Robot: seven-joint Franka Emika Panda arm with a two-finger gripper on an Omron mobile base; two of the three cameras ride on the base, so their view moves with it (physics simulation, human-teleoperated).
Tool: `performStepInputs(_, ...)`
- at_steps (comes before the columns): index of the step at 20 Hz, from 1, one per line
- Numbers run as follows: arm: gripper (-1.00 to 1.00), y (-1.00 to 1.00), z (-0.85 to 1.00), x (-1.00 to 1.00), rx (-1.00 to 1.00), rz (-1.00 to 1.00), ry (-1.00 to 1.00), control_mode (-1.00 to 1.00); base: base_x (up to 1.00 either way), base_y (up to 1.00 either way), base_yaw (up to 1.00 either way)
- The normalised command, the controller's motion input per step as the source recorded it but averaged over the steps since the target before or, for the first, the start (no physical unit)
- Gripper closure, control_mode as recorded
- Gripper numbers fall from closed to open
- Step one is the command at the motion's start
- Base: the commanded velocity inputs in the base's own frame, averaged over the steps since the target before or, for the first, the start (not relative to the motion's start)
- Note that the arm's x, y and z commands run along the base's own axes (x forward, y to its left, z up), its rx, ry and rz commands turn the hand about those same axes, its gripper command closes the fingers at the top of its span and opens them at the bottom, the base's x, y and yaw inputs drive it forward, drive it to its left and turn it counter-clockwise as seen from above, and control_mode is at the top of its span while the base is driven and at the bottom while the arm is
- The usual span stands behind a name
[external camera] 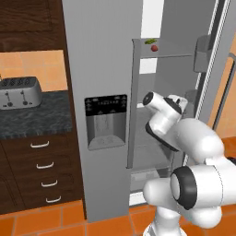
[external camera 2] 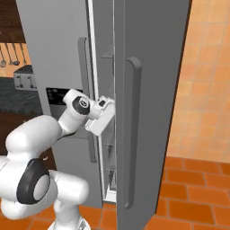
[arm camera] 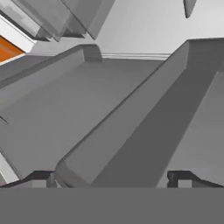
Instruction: Take the strawberry from the fridge and place it on top of the pancake, located on the dining counter.
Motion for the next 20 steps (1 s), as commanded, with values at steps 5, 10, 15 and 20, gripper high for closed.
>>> performStepInputs(5, -1.00, -0.71, -0.44, 0.05, -0.07, -0.14, 0.06, -1.00, 0.00, 0.00, 0.00)
performStepInputs(10, -1.00, -0.99, -0.36, 0.00, -0.02, -0.16, 0.04, -1.00, 0.00, 0.00, 0.00)
performStepInputs(15, -1.00, -1.00, -0.04, 0.05, 0.00, 0.02, -0.11, -1.00, 0.00, 0.00, 0.00)
performStepInputs(20, -1.00, -0.81, 0.00, 0.00, 0.00, 0.06, -0.10, -1.00, 0.00, 0.00, 0.00)
